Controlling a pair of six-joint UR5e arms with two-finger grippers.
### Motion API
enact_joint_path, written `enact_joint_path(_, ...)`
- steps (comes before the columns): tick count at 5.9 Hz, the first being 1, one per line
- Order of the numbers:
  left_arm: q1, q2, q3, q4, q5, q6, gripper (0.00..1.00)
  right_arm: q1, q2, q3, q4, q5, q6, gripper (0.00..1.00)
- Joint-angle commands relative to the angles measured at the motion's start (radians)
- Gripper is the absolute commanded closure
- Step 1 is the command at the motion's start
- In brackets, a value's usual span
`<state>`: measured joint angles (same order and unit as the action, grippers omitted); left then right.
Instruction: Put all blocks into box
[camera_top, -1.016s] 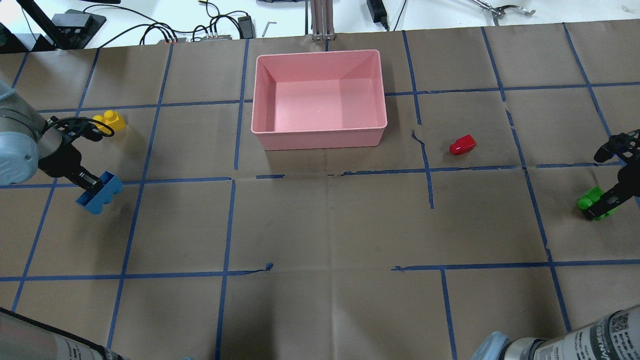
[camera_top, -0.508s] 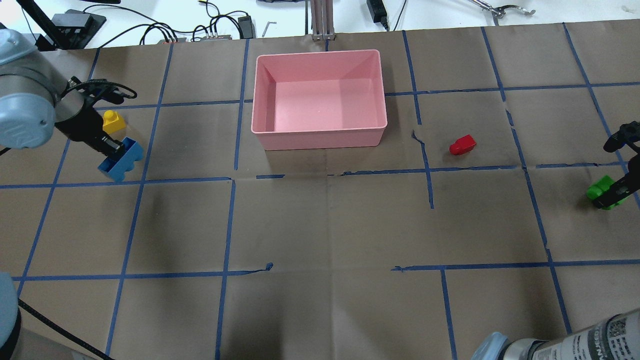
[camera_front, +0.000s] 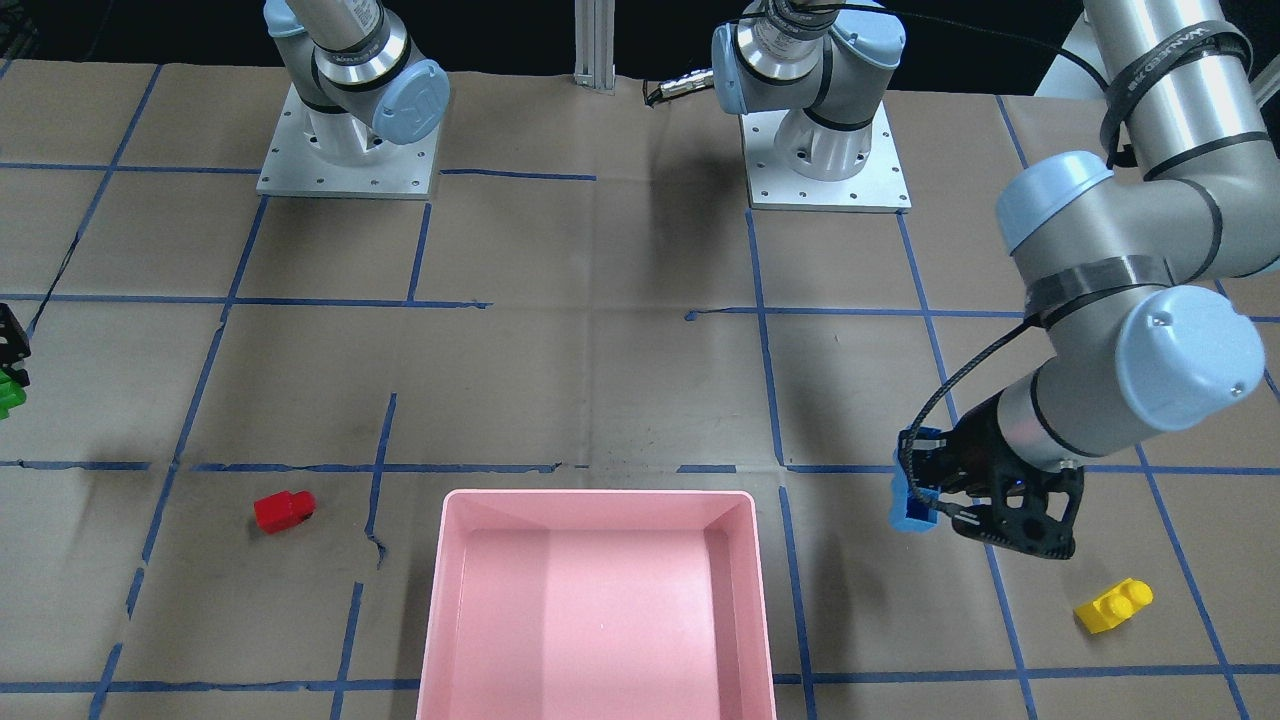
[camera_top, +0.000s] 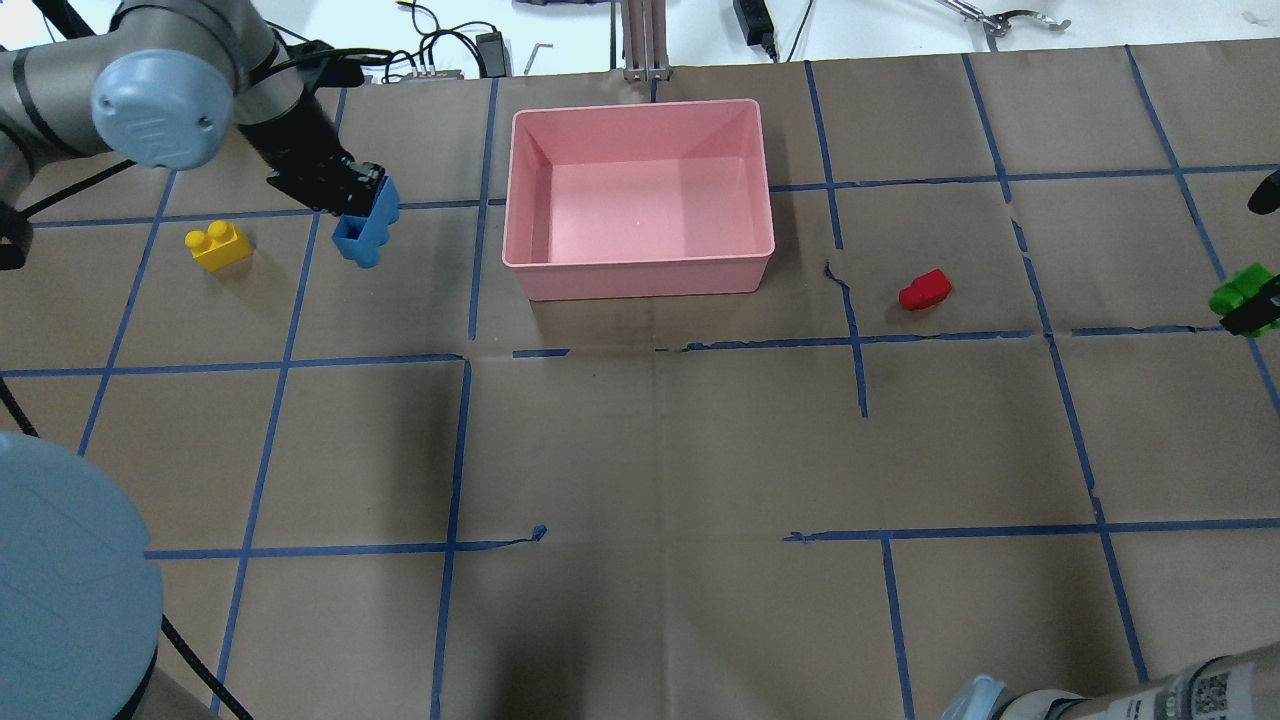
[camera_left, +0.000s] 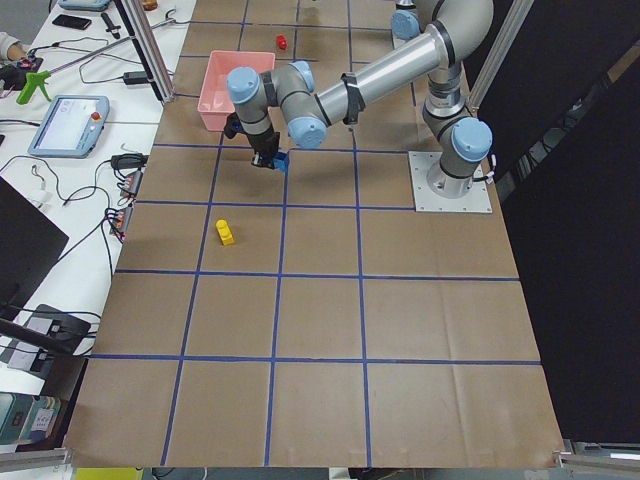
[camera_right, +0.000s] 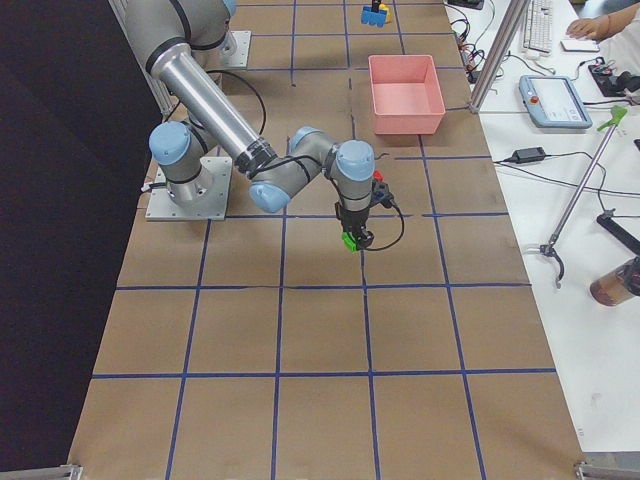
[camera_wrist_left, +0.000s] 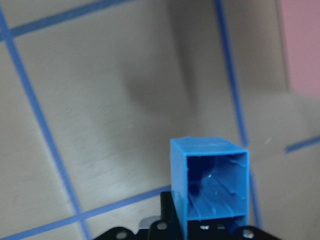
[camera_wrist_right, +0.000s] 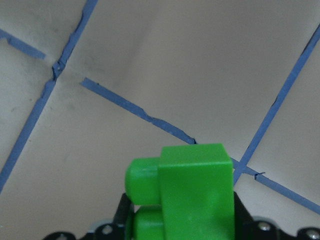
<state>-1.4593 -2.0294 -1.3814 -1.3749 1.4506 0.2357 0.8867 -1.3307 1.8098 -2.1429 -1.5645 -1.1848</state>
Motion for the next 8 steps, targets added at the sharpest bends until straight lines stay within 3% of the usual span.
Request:
enact_joint_path(1,-0.109,-0.14,0.202,0.004,-0.107,-0.32,1.0,0.084,-0.008,-0.136,0.16,-0.002,0.171,0.56)
enact_joint_path(2,-0.154,-0.202,0.266,0.028,-0.111,-0.458,1.0,0.139,-0.019,-0.218,0.275,-0.008,0.291,0.55)
enact_joint_path(3,-0.177,-0.237,0.266,0.11,-0.163,-0.496,1.0,0.181,-0.024,-0.297,0.399,-0.006,0.427,0.55)
enact_joint_path(4,-0.187,-0.242,0.262,0.112,-0.161,-0.504,0.3,0.248,-0.024,-0.36,0.493,-0.008,0.539,0.55)
enact_joint_path(5,-0.187,-0.235,0.245,0.112,-0.159,-0.486,0.02,0.315,-0.024,-0.41,0.564,-0.009,0.671,0.54)
enact_joint_path(6,-0.187,-0.212,0.223,0.111,-0.158,-0.466,0.02,0.387,-0.022,-0.452,0.618,-0.008,0.811,0.54)
enact_joint_path(8,-0.103,-0.209,0.216,0.096,-0.161,-0.107,0.01,0.536,-0.012,-0.458,0.621,0.003,1.056,0.54)
